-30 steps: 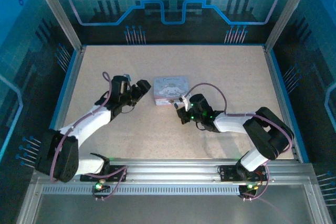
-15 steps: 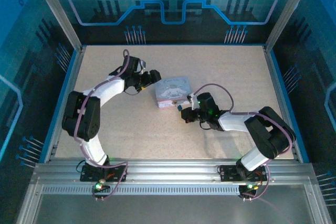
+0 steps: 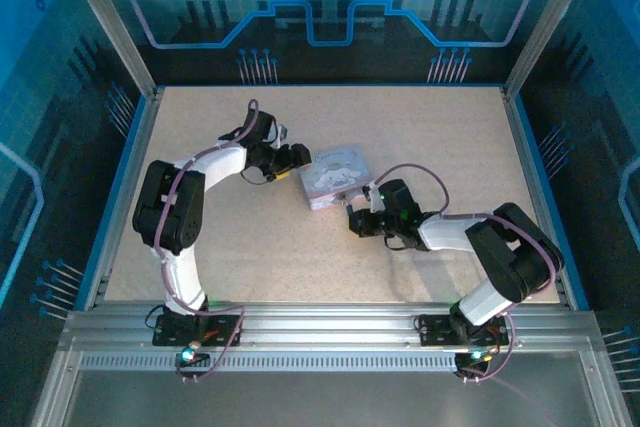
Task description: Unlock the padlock with the key
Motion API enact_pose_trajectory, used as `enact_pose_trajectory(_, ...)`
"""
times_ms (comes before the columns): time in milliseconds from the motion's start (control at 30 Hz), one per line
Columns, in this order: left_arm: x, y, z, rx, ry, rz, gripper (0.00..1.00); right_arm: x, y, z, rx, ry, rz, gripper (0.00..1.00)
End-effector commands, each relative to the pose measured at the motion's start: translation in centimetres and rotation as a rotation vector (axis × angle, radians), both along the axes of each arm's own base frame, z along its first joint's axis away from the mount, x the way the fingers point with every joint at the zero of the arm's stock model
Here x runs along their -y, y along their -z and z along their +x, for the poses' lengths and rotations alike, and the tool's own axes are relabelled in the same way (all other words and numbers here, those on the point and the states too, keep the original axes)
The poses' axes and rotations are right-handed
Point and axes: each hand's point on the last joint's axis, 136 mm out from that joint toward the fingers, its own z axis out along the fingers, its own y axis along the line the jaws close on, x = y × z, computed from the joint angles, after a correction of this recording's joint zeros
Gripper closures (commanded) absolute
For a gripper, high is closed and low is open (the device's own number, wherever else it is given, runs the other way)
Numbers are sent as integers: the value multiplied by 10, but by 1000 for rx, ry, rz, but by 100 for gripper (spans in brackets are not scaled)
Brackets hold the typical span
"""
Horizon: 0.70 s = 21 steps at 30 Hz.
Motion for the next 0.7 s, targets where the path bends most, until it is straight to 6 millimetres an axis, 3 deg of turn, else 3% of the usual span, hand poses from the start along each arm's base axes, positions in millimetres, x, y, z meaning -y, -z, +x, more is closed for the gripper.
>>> enact_pose_trajectory(0, 2, 13, -13, -34, 41, 5, 23, 12, 14, -8, -53, 19, -40, 81)
enact_pose_trajectory(167, -1, 22, -20, -54, 43, 20, 23, 18, 2, -4, -35, -1, -58, 74)
enact_pose_trajectory(300, -3, 24, -25, -59, 39, 28, 24, 23, -23, 7, 46, -6, -38, 66)
enact_pose_trajectory(467, -6, 23, -32, -54, 28, 28, 24, 13, -56, 30, 143, -31, 84, 58)
enact_pose_trajectory(667, -9, 25, -41, -59, 21, 33, 25, 5, -68, 66, 164, -13, 141, 44)
